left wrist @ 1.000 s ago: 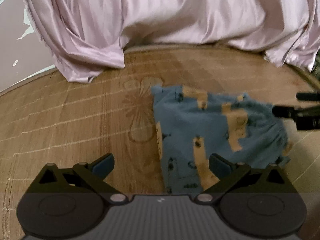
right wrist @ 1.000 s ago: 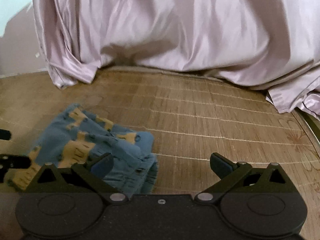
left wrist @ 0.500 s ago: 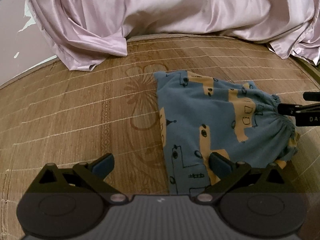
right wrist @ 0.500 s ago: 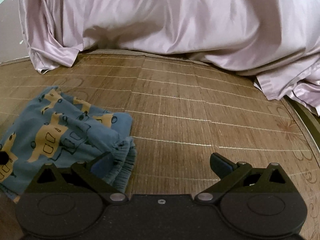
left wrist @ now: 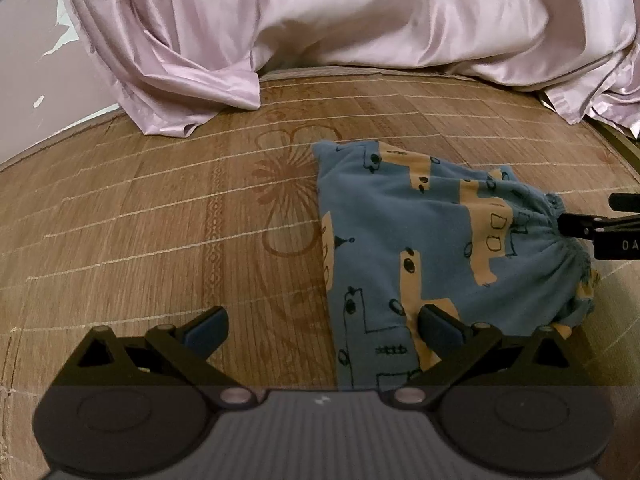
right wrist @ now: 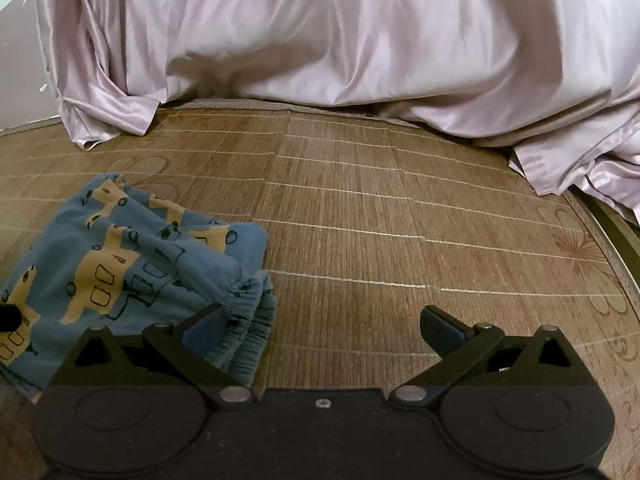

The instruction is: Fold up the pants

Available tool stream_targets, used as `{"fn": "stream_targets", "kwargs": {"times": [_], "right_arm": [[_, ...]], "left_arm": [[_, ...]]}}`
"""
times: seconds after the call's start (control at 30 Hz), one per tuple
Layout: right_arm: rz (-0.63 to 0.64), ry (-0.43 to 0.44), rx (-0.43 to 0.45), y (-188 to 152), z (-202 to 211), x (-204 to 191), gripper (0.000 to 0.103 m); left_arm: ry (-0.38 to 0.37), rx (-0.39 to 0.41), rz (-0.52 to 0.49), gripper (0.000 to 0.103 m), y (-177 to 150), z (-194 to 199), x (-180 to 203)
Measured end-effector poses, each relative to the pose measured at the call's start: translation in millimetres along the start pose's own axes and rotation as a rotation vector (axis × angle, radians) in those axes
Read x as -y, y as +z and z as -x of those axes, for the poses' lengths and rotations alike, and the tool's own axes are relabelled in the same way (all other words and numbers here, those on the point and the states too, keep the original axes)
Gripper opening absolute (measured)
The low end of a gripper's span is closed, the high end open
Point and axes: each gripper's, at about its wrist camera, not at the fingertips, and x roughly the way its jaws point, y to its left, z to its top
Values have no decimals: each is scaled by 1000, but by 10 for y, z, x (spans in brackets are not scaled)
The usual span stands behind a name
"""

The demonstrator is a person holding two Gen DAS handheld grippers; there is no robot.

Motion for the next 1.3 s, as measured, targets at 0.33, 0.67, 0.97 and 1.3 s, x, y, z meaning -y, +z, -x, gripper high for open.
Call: {"fn": "stream_targets", "kwargs": {"times": [0.33, 0.67, 0.97, 1.3], "right_arm": [[-32, 264, 44, 185, 10, 129, 102], [-48, 468, 50, 288, -584, 278, 82], [-52, 536, 19, 245, -644, 140, 35], [90, 400, 116, 290, -354, -87, 8]], "left_arm": [[-169, 54, 15, 103, -26, 207, 52], [-207, 10, 133, 94, -57, -21, -109], [-228, -17, 122, 63, -85, -37, -46], [-178, -32, 171, 29, -36, 24, 77]]}}
